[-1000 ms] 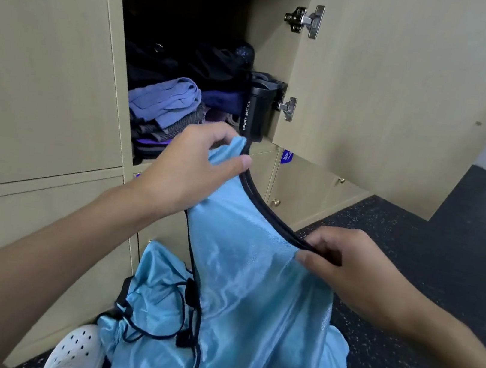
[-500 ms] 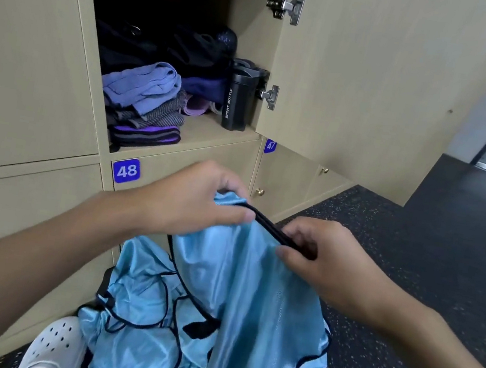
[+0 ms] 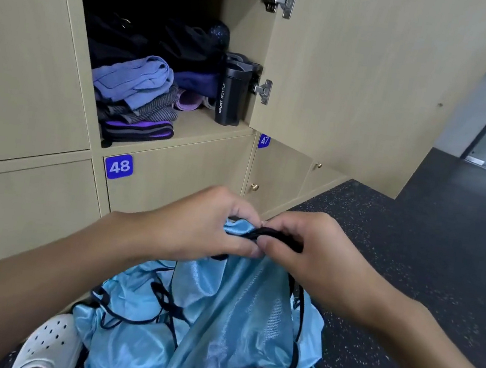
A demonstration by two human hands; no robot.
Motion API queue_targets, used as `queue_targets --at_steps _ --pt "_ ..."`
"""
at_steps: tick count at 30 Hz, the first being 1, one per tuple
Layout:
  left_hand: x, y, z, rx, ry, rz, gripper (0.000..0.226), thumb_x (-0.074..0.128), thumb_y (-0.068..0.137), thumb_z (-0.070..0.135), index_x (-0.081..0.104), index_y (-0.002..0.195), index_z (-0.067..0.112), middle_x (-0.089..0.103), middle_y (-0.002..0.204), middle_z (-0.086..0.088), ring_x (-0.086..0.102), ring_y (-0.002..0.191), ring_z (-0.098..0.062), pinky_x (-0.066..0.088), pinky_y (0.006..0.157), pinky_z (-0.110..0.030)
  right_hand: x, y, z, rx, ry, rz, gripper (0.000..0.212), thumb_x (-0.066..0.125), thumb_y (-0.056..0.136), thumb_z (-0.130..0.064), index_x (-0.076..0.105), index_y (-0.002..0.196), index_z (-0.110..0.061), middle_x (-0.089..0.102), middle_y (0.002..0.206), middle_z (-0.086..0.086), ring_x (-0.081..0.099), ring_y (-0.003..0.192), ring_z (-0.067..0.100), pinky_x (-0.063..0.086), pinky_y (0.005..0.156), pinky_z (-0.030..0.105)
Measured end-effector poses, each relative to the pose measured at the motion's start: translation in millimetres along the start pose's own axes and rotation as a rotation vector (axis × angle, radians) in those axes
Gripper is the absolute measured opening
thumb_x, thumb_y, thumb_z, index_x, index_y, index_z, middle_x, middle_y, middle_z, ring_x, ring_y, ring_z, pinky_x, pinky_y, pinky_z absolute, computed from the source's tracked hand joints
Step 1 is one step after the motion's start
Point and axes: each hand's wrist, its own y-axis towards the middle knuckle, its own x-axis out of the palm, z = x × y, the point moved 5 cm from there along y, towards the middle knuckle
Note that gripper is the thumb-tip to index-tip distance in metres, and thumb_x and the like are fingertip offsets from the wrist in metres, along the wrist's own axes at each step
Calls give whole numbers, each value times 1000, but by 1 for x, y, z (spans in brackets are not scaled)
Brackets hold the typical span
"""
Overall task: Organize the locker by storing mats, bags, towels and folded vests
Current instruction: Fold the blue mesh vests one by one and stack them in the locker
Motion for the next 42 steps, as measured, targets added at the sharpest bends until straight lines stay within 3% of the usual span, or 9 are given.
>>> queue_targets --at_steps 7,11,14,21,24,27,34,39,42 --pt "-49 -5 -15 -106 133 184 15 75 84 33 69 75 23 69 73 -8 58 57 -23 47 52 -34 -11 1 15 48 3 -17 10 68 86 -18 63 89 -27 71 81 6 65 80 31 54 75 49" --pt "-53 -10 -17 -124 162 197 10 78 81 32 72 89 32 72 90 15 65 83 3 51 79 -17 -17 0 11 48 30 42 10 63 87 -10 67 83 -19 68 81 9 59 69 20 50 69 39" --pt "-27 -10 2 -36 60 114 48 83 76 31 65 120 35 63 114 32 52 109 23 30 94 5 -12 0 1 28 142 4 10 61 90 -6 70 88 -8 68 85 21 53 68 13 47 64 36" --pt "-12 -3 10 -21 -87 170 6 73 88 21 76 86 15 70 77 -14 52 59 -8 42 56 -26 -13 0 0 22 221 50 8 65 90 -6 64 95 -12 72 84 16 60 70 16 51 71 38" --pt "-24 -5 11 -38 -77 271 17 68 92 24 74 81 13 69 76 -17 52 59 -12 42 53 -32 -14 0 5 64 206 29 30 71 86 -9 56 108 -23 71 83 12 64 71 25 54 72 41" --pt "-31 -6 12 -55 -81 340 18 67 92 24 74 80 12 69 72 -14 52 57 -10 45 53 -32 -13 -1 7 93 179 21 45 72 83 -6 51 115 -29 66 81 -4 64 67 9 53 61 24" --pt "-32 -8 10 -110 -41 265 12 73 87 34 73 86 22 72 76 -1 59 59 -6 46 56 -19 -18 -1 -2 79 211 142 22 61 84 4 64 89 -17 69 84 10 65 66 20 56 62 30" --pt "-14 -10 16 -63 -104 98 77 85 58 48 57 129 39 71 107 22 63 99 11 45 89 -8 -15 5 -2 121 412 132 32 62 84 9 61 99 -18 70 87 7 60 65 11 50 65 25" --pt "-5 -11 17 -87 -106 68 74 91 63 34 54 127 41 74 91 6 67 76 -12 54 79 -24 -14 6 -1 130 403 142 30 64 83 7 59 96 -19 70 89 5 61 65 14 51 68 33"
